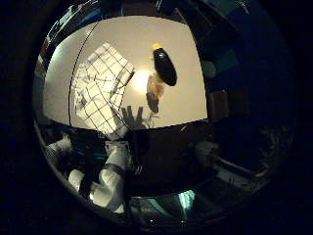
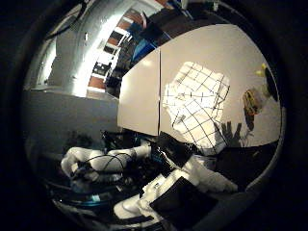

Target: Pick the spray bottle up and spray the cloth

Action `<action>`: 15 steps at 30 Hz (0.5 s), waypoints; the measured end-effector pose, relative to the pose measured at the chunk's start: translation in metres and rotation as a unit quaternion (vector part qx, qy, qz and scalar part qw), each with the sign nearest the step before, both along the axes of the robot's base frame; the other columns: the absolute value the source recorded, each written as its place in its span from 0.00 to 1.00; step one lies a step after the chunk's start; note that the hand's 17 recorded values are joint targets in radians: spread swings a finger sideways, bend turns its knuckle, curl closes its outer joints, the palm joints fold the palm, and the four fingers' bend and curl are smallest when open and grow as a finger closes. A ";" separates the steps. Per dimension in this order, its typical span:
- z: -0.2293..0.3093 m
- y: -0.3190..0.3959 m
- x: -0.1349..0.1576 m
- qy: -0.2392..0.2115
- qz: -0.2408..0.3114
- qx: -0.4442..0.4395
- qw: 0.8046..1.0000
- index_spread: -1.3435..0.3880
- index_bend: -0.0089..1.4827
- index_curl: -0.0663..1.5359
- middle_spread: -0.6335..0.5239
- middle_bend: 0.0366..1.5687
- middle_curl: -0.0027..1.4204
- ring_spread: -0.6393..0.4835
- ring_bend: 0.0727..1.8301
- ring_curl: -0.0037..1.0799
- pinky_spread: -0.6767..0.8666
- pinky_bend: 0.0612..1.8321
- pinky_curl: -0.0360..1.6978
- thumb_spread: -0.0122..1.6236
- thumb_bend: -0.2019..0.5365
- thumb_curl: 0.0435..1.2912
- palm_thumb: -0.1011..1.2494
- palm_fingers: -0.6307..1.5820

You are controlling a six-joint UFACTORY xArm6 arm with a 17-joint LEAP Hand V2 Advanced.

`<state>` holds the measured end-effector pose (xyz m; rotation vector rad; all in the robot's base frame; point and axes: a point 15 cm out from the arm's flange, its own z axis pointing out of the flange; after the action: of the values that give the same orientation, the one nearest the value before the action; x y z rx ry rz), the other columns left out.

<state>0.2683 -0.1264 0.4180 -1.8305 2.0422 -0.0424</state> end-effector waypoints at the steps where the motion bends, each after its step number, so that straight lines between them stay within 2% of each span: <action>1: 0.002 -0.007 -0.001 -0.009 -0.010 0.006 1.000 0.63 0.11 0.21 0.59 0.14 0.25 0.74 0.15 0.23 0.67 0.14 0.19 0.65 0.24 0.21 0.50 0.38; 6: 0.006 -0.045 -0.010 -0.046 -0.063 0.030 0.997 0.63 0.11 0.21 0.58 0.14 0.25 0.73 0.16 0.23 0.68 0.14 0.19 0.65 0.24 0.22 0.51 0.39; 15: -0.003 -0.102 -0.025 -0.073 -0.143 0.082 0.984 0.63 0.11 0.21 0.58 0.14 0.25 0.73 0.16 0.23 0.67 0.14 0.19 0.65 0.24 0.22 0.51 0.39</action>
<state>0.2432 -0.2285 0.4149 -1.3852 2.1185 -0.0826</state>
